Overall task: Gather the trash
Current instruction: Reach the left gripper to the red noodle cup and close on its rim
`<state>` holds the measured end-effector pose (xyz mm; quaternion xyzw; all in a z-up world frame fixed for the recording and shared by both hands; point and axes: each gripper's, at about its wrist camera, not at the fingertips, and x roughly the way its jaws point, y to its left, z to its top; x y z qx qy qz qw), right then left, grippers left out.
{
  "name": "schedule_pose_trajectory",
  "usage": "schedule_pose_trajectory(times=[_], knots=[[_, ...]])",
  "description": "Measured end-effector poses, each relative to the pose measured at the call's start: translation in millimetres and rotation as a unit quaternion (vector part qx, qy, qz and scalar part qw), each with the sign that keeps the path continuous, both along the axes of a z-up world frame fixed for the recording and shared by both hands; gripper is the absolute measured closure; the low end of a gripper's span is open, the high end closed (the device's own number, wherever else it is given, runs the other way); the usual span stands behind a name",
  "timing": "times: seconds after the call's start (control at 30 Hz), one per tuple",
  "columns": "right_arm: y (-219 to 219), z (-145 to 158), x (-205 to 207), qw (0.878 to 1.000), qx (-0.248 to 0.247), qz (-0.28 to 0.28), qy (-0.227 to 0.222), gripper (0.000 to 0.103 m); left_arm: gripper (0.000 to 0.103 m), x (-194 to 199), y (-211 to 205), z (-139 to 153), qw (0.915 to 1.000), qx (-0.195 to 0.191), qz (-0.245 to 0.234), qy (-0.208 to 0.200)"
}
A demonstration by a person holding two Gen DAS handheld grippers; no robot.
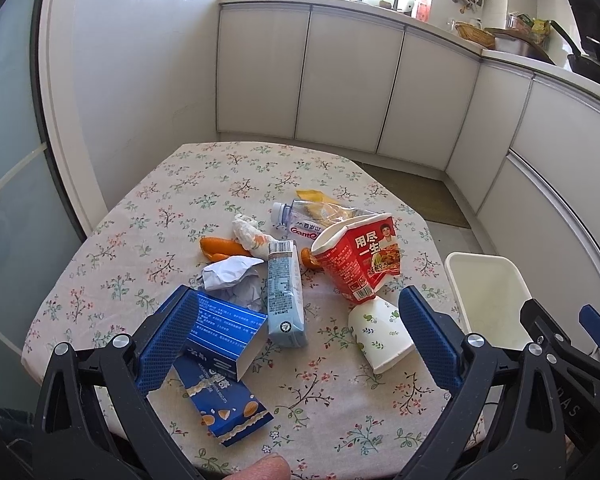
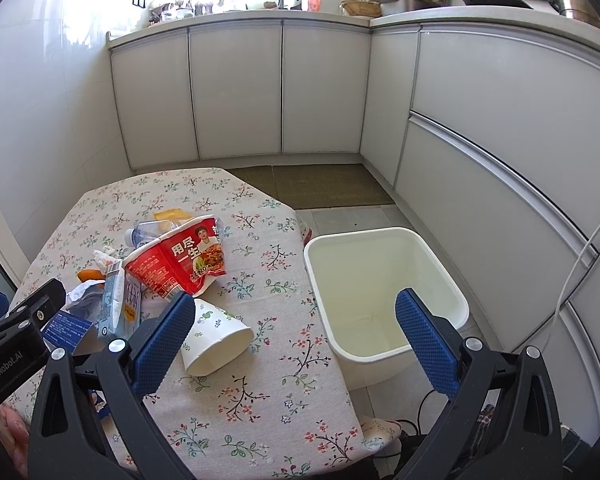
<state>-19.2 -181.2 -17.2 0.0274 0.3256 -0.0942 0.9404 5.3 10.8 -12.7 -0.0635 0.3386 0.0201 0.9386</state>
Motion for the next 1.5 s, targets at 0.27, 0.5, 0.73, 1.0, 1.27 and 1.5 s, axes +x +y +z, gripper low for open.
schedule_pose_trajectory(times=[0.27,0.5,0.73,1.0,1.27,1.5], knots=[[0,-3,11,0.999,0.03,0.01,0.034,0.005,0.007,8,8,-1,0.9997,-0.015,0.004,0.019],[12,-6,28,0.995,0.061,0.038,0.076,0.005,0.007,26,17,-2,0.9976,-0.046,0.008,0.05],[5,6,49,0.991,0.086,0.042,0.091,0.005,0.007,51,51,13,0.9928,-0.099,0.034,0.058],[-14,19,89,0.982,0.159,0.054,0.091,0.005,0.007,105,66,29,0.9875,-0.135,-0.02,0.079],[-43,-16,107,0.972,0.198,0.007,0.126,0.005,0.007,173,27,-20,0.9657,-0.107,-0.134,0.194],[-56,-22,114,0.971,0.201,-0.005,0.132,0.005,0.007,213,1,-51,0.9517,-0.08,-0.174,0.24]])
